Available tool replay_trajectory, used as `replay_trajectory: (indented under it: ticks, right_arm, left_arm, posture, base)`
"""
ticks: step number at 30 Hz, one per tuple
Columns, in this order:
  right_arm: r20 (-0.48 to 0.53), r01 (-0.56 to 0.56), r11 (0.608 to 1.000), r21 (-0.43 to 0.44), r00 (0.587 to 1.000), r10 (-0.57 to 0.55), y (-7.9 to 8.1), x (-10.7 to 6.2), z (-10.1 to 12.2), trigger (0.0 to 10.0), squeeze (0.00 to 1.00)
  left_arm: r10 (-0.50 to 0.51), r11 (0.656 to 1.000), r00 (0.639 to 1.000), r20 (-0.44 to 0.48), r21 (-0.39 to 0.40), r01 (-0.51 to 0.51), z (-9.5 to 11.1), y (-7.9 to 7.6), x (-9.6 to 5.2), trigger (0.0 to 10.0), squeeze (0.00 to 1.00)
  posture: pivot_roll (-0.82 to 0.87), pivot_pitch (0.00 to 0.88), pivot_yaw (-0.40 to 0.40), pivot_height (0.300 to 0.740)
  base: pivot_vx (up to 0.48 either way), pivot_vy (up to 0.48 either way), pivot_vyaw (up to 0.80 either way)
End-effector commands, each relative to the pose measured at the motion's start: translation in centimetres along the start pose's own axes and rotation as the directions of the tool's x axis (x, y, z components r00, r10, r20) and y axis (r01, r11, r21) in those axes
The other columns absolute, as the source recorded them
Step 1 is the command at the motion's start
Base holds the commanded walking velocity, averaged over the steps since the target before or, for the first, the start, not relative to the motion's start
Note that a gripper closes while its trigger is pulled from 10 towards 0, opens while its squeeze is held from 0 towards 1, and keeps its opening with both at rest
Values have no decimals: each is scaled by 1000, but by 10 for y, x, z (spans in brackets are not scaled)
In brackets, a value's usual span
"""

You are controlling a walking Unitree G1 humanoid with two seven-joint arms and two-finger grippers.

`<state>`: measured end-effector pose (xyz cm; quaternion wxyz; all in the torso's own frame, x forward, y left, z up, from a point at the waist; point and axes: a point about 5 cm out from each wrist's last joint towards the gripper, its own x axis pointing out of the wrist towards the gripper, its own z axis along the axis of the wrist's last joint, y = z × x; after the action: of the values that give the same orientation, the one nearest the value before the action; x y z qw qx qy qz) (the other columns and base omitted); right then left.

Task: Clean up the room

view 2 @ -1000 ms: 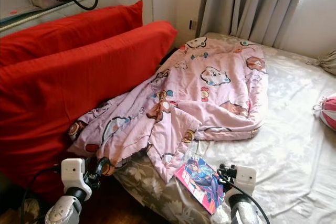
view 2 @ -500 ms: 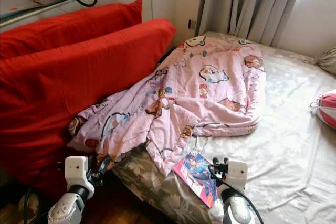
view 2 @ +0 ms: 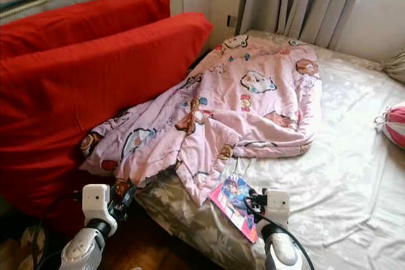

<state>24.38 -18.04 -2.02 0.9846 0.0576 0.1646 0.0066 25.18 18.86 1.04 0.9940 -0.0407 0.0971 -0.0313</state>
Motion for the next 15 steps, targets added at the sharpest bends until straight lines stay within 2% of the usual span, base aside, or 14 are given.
replay_trajectory:
  ticks: [1, 3, 8, 15]
  right_arm:
    - [-25, 5, 1000, 2, 1000, -5, 0, 1, -3, 10000, 0]
    - [-51, -13, 1000, 4, 999, 13, 4, 3, -4, 10000, 0]
    - [-43, -12, 1000, 14, 999, 13, 5, 2, -5, 10000, 0]
    - [-56, -2, 1000, 17, 998, 3, 3, 1, -8, 10000, 0]
  left_arm:
    - [1, 1000, 1000, -26, -4, -1, -4, 1, -1, 10000, 0]
    - [1, 1000, 1000, -23, -6, -1, -2, 1, 1, 10000, 0]
    - [-2, 1000, 1000, -23, -8, 2, -2, 0, 1, 10000, 0]
    - [-3, 1000, 999, -38, -19, 3, -6, -1, 0, 10000, 0]
  posture:
    - [69, 82, -48, 670]
    - [68, 82, -46, 665]
    - [67, 81, -49, 640]
    - [69, 83, -51, 640]
  base:
    - [0, 0, 0]
    - [0, 0, 0]
    - [0, 0, 0]
    - [0, 0, 0]
